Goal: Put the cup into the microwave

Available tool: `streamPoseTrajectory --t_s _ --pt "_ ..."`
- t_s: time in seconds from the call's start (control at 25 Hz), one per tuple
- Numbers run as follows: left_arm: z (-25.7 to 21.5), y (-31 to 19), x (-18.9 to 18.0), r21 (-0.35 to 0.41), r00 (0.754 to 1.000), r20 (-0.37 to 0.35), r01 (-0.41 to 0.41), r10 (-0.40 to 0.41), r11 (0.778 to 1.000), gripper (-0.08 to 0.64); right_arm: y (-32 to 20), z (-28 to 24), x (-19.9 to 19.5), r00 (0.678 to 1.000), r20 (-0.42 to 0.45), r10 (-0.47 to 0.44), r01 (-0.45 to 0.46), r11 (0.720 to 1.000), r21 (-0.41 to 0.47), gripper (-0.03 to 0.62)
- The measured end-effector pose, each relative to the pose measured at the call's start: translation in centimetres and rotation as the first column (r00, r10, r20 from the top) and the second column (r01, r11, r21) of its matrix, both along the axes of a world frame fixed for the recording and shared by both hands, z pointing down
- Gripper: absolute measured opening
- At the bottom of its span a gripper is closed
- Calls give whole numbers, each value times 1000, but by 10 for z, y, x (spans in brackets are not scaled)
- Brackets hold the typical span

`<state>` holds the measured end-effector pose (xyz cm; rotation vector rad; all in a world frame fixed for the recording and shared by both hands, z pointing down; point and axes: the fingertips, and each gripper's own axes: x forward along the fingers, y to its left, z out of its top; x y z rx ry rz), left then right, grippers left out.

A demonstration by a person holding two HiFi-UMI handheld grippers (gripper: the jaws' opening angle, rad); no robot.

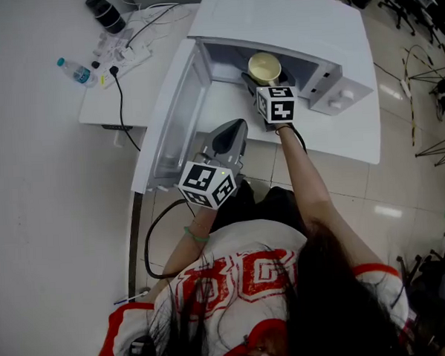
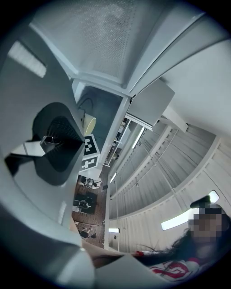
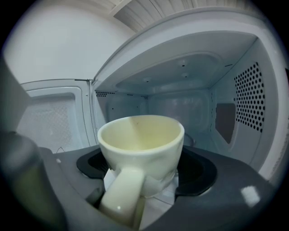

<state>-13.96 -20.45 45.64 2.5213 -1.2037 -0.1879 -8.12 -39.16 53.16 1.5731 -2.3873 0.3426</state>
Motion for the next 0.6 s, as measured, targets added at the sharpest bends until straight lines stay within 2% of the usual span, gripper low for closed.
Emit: streamPoseTrajectory --t_s 0.6 --pt "9 8 -9 5 1000 9 10 -10 1000 0 -31 8 11 998 -22 64 -65 998 -21 443"
